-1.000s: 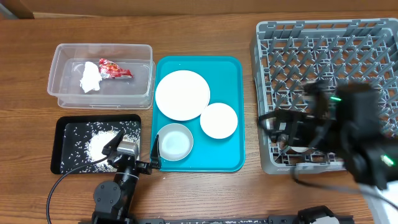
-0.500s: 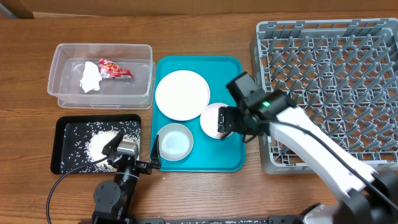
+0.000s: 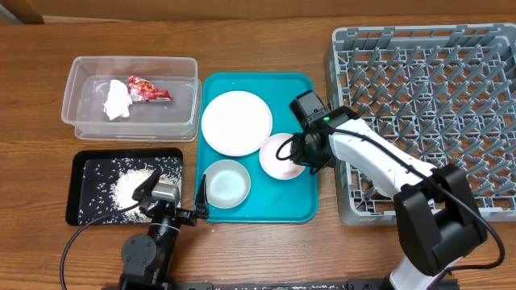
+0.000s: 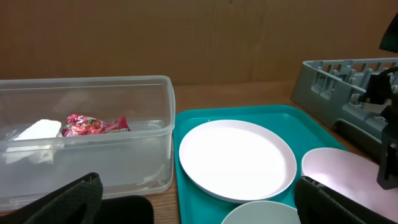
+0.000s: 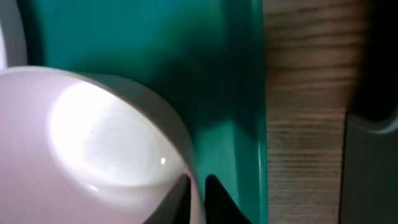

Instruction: Sort waste into correct bins and load items into the dishwasher

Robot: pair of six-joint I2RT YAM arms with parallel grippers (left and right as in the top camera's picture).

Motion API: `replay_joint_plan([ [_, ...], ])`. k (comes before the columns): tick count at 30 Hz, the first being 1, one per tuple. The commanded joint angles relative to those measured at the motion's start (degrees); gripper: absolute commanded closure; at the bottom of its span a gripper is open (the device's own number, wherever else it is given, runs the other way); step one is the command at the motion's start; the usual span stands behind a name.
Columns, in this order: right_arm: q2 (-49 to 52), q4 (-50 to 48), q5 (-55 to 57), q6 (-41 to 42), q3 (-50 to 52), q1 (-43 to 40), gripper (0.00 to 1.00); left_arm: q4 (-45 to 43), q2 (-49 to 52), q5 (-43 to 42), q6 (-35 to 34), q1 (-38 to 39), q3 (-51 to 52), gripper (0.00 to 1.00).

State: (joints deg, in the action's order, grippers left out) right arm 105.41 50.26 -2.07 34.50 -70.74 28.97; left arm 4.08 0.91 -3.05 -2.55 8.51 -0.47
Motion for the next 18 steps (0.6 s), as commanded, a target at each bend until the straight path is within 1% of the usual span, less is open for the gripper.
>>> replay_joint_plan([
  [1,-0.28,0.72,1.03,-0.17,0.24,0.13,0.96,0.11,-0.44,-0.63,0.87,-0.33,0.20,0.00],
  [4,-1.79,1.66,3.17,-0.17,0.11,0.15,0.96,0.09,-0.44,-0.63,0.87,-0.35,0.20,0.00],
  [7,-5.79,2.67,4.70,-0.20,-0.46,0.15,0.96,0.11,-0.44,-0.63,0.87,-0.33,0.20,0.00],
  [13,-21.27,3.67,13.05,-0.42,-1.14,0.15,0.96,0.11,-0.44,-0.63,0.87,-0.33,0.20,0.00],
  [15,-26.14,4.15,18.93,-0.42,-1.14,0.15,0.96,0.11,-0.44,-0.63,0.87,-0.35,0.20,0.00],
  [18,-31.85,6.97,35.71,-0.37,-1.11,0.13,0.96,0.11,-0.44,-0.63,0.87,-0.33,0.20,0.00],
])
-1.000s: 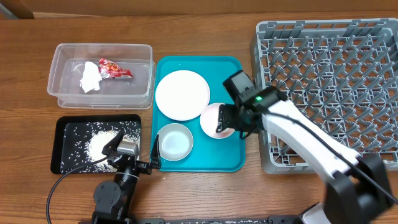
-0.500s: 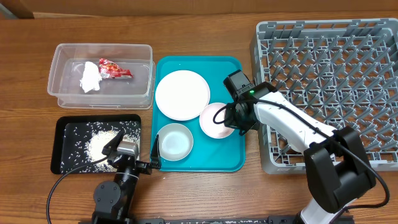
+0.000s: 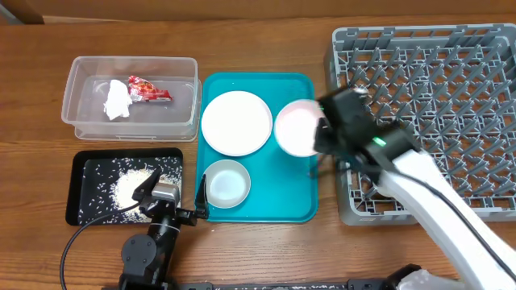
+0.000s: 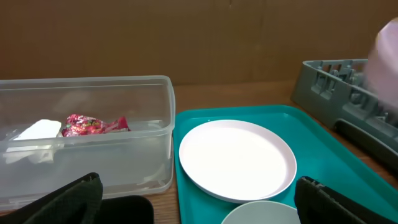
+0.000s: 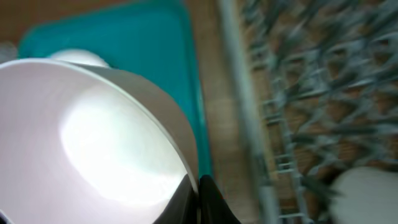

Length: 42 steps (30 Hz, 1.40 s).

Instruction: Sort waste into correct bins and load items into the dishwasher

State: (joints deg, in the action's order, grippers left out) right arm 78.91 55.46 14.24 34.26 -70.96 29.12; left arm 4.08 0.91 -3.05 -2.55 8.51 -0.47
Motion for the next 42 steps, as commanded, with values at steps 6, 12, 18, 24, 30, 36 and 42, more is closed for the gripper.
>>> replay_joint_plan([
  [6,-7.17,5.62,52.54,-0.13,-0.90,-2.60,0.96,0.11,-0.44,-0.63,0.87,-0.33,0.20,0.00],
  [12,-4.26,2.60,60.96,-0.13,-0.74,-10.05,0.96,0.09,-0.44,-0.63,0.87,-0.33,0.20,0.00],
  [18,3.63,-0.13,60.19,-0.13,-0.72,-18.84,0.96,0.11,-0.44,-0.63,0.87,-0.33,0.20,0.00],
  [24,14.16,-0.98,60.28,-0.15,-0.72,-25.03,0.96,0.09,-0.44,-0.63,0.87,-0.33,0.20,0.00],
  [30,21.35,-1.44,60.28,-0.22,-0.74,-28.57,0.96,0.11,-0.44,-0.63,0.87,-0.33,0.20,0.00],
  [36,23.76,-5.05,54.80,-5.95,-0.74,-28.65,0.96,0.11,-0.44,-0.63,0.87,-0.33,0.20,0.00],
  [42,23.76,-6.10,53.18,-7.74,-0.74,-24.17,0.96,0.11,-0.44,-0.63,0.87,-0.35,0.20,0.00],
])
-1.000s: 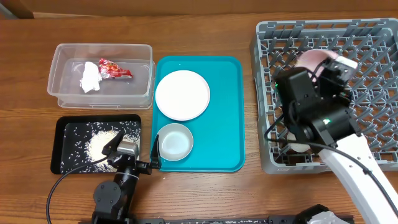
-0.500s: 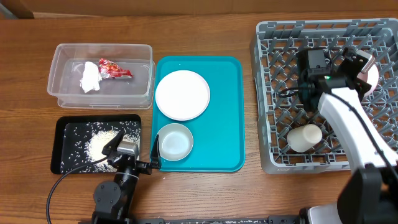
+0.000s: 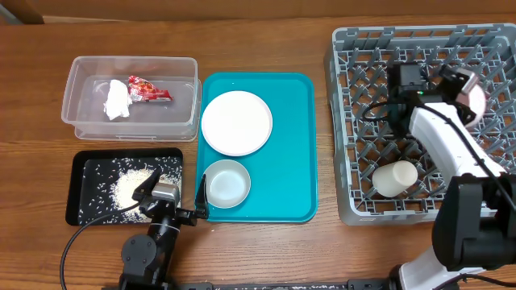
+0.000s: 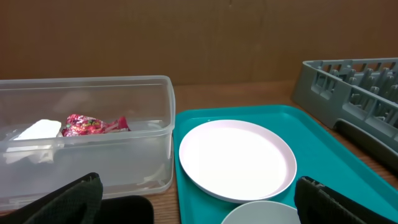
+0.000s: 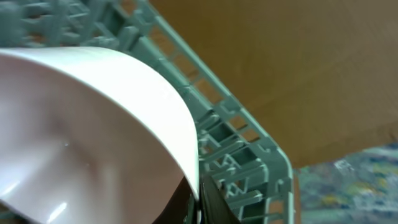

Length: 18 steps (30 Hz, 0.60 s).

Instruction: Sort waste into correct bins and load items into the dishwasher

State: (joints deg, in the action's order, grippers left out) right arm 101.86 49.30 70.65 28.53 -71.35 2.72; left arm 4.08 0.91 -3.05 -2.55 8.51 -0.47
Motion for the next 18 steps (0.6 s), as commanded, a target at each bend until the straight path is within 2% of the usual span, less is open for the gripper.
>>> replay_joint_plan([
  [1,0.81,0.26,-3.23,-2.01,-0.35,2.67,0.96,0.11,-0.44,-0.63,0.87,-0.33,0.20,0.00],
  [5,0.81,1.27,-3.23,-2.01,-0.35,3.52,0.91,0.11,-0.44,-0.63,0.87,-0.33,0.20,0.00],
  [8,0.72,2.95,-3.26,-1.99,-0.35,4.07,0.75,0.11,-0.44,-0.61,0.87,-0.35,0.20,0.00],
  [11,0.20,3.72,-3.23,-1.99,-0.39,5.75,0.69,0.11,-0.44,-0.63,0.87,-0.33,0.20,0.00],
  [18,-3.32,4.15,-3.23,-1.97,-0.39,12.70,0.66,0.11,-0.44,-0.61,0.87,-0.33,0.20,0.00],
])
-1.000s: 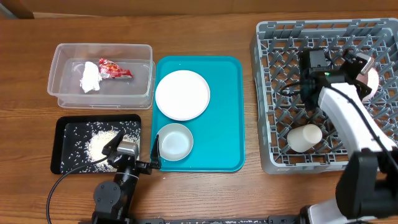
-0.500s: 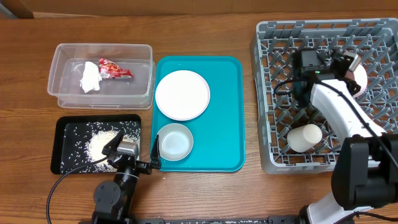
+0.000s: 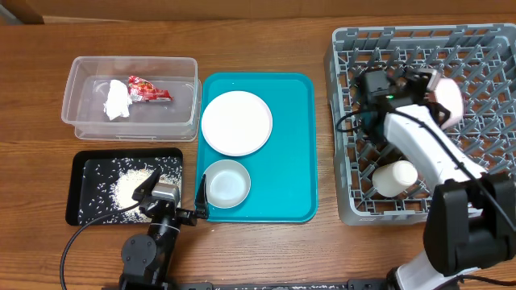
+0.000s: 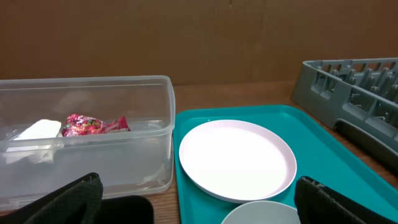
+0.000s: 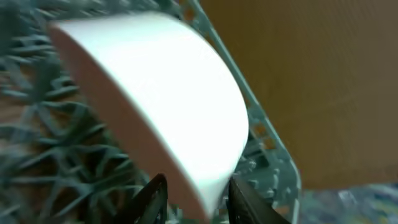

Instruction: Sort waste into correct bins and load items into the dishwasher

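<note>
A pink bowl (image 3: 448, 101) stands tilted on its edge among the pegs of the grey dish rack (image 3: 484, 48), at its upper middle. My right gripper (image 3: 425, 87) is open right beside it. In the right wrist view the bowl (image 5: 161, 93) fills the frame and its rim lies between the spread fingers of the gripper (image 5: 198, 190). My left gripper (image 4: 199, 202) rests open at the table's front, facing the white plate (image 4: 236, 158) and the small white bowl (image 3: 226, 183) on the teal tray (image 3: 298, 161).
A white cup (image 3: 395, 177) lies in the rack's lower part. A clear bin (image 3: 81, 121) at the back left holds a red wrapper (image 3: 149, 91) and a crumpled tissue (image 3: 118, 102). A black tray (image 3: 89, 201) with rice sits in front of it.
My right gripper was shut on the pink bowl's rim over the rack. Now its fingers stand apart and the bowl rests on edge in the rack. The wrist sits slightly further left.
My right gripper was shut on the pink bowl's rim on the teal tray. Then it held the bowl above the tray's right side, then over the rack's far right. Now the bowl stands in the rack, released. The left arm has stayed parked throughout.
</note>
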Robot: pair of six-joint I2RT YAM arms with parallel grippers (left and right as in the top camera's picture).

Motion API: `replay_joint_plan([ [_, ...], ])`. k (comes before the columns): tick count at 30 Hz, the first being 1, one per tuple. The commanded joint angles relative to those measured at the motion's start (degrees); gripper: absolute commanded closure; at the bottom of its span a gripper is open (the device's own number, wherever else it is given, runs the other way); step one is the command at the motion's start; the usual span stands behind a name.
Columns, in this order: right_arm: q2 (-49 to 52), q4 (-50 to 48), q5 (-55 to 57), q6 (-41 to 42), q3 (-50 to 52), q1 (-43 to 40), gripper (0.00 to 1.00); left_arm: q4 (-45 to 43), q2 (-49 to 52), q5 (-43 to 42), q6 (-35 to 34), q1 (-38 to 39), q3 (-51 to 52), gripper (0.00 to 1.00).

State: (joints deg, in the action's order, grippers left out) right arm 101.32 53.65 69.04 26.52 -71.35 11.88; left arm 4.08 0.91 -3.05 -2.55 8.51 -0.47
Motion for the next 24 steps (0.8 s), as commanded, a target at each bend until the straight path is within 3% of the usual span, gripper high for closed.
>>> replay_joint_plan([
  [1,-3.32,-0.17,-1.62,0.04,-0.39,4.48,0.66,0.11,-0.44,-0.63,0.87,-0.33,0.20,0.00],
  [11,-7.19,1.42,-1.73,0.24,-0.39,9.40,0.64,0.11,-0.44,-0.63,0.87,-0.33,0.20,0.00],
  [17,-8.85,2.45,-8.52,0.24,-0.46,11.96,0.60,0.11,-0.44,-0.63,0.87,-0.33,0.20,0.00],
  [21,-11.02,3.13,-23.91,-1.18,-1.86,18.29,0.44,0.11,-0.44,-0.63,0.87,-0.33,0.20,0.00],
  [24,-11.56,2.80,-49.92,-6.03,-2.64,24.11,0.40,0.11,-0.44,-0.63,0.87,-0.33,0.20,0.00],
])
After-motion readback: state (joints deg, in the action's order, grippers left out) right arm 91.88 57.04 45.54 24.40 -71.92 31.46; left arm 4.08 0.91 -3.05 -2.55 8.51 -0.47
